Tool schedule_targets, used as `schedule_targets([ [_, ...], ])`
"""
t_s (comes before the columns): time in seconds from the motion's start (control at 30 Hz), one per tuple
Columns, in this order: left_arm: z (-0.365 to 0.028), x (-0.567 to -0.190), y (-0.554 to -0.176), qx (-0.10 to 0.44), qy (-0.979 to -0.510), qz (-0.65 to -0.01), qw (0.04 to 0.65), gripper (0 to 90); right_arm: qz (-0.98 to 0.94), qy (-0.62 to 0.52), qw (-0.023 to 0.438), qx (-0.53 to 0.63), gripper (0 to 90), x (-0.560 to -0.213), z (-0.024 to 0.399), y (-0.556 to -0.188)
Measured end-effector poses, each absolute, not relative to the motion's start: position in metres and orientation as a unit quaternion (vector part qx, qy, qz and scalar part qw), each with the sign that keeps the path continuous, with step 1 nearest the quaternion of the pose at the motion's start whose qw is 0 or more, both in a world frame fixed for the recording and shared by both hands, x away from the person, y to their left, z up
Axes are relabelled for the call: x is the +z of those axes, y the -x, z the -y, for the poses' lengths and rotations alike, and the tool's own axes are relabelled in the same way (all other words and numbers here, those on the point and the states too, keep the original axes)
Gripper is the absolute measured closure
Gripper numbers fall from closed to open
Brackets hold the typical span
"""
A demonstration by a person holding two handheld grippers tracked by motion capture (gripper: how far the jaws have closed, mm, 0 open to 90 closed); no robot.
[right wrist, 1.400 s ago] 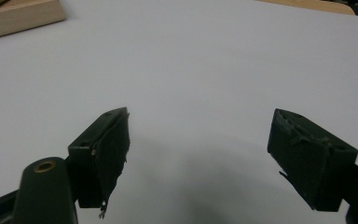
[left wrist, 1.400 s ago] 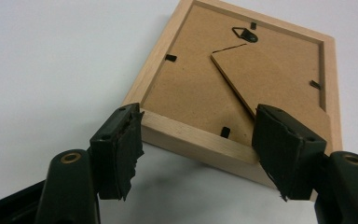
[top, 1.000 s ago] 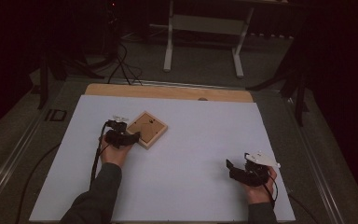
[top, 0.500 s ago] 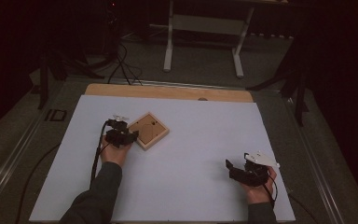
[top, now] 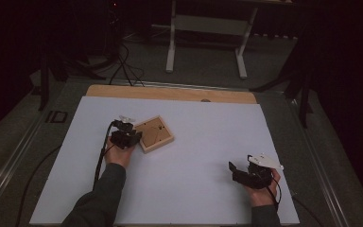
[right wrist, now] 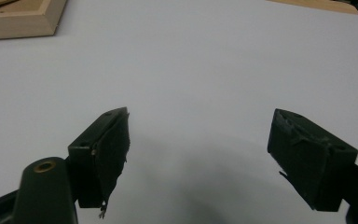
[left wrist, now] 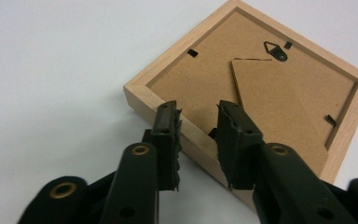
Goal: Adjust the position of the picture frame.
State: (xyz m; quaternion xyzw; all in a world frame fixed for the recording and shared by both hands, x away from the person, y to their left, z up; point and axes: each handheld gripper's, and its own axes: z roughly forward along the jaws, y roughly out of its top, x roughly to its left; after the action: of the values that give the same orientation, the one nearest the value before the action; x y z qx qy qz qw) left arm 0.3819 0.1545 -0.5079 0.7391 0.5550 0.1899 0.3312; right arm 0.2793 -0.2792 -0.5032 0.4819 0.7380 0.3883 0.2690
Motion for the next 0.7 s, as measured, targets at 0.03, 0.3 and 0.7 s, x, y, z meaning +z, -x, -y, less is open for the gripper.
schedule_targets([
  [0.03, -0.1536, -0.5077, -0.382, 0.19, -0.739, -0.554, 0.332, 72.4, -0.738, -0.482, 0.269, 0.388, 20.4, -0.5032, 0.2791, -0.2793],
  [0.3, -0.1503, -0.5083, -0.3831, 0.185, -0.738, -0.563, 0.324, 70.0, -0.737, -0.482, 0.269, 0.389, 20.4, -0.5031, 0.2796, -0.2792],
  [0.7, -0.1529, -0.5097, -0.3818, 0.174, -0.734, -0.566, 0.333, 66.2, -0.737, -0.483, 0.27, 0.389, 20.4, -0.5029, 0.28, -0.2789],
])
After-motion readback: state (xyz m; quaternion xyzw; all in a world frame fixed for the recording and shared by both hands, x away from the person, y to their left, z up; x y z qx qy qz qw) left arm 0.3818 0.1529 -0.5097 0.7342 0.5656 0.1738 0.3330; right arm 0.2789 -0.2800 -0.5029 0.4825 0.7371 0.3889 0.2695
